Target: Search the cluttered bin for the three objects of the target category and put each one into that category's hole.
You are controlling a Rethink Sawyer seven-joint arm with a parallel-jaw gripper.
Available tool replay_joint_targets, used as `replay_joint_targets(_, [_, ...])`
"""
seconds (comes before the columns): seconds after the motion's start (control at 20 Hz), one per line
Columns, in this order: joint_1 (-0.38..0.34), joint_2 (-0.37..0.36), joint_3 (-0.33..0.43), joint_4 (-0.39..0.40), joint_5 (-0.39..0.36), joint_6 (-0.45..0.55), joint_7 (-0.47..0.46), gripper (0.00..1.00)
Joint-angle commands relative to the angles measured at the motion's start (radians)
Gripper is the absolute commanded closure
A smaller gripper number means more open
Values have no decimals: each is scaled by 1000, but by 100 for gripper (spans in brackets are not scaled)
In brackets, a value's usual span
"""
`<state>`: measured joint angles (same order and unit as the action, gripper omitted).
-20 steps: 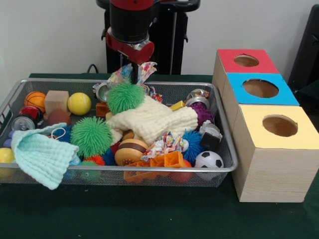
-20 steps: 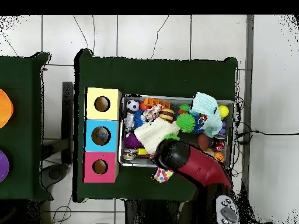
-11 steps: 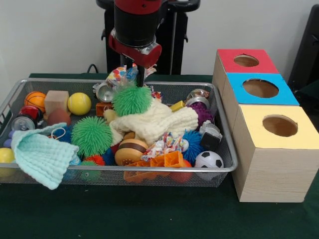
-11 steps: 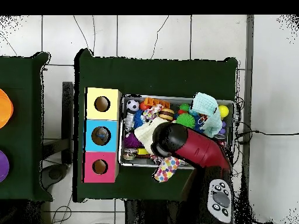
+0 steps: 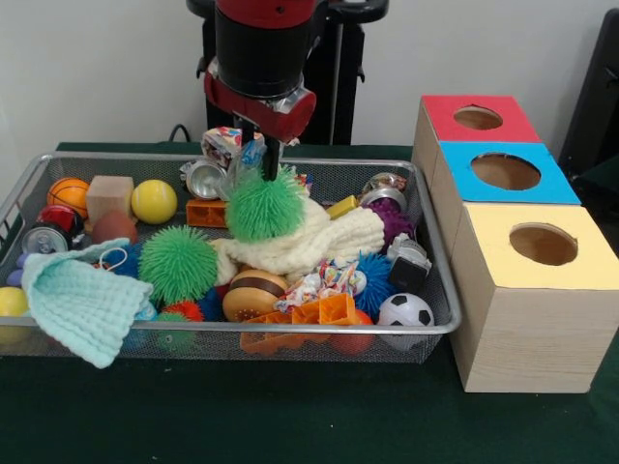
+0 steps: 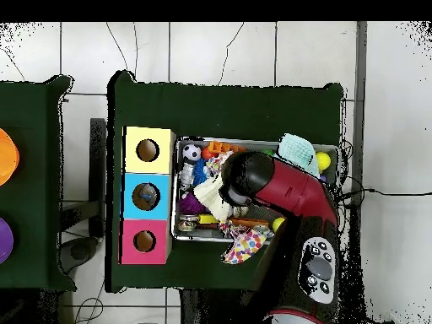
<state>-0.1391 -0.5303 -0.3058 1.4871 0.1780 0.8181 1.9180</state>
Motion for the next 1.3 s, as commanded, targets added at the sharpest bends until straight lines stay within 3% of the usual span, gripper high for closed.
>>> replay_joint_targets(0.05, [20, 24, 23, -82, 31, 99, 243, 100])
replay_joint_targets(0.35, [34, 13, 23, -28, 41, 37, 247, 100])
replay_joint_targets(0.9, [68, 19, 14, -34, 76, 51, 289, 100])
replay_joint_targets(1.3, [106, 12, -2, 6, 113, 12, 311, 100])
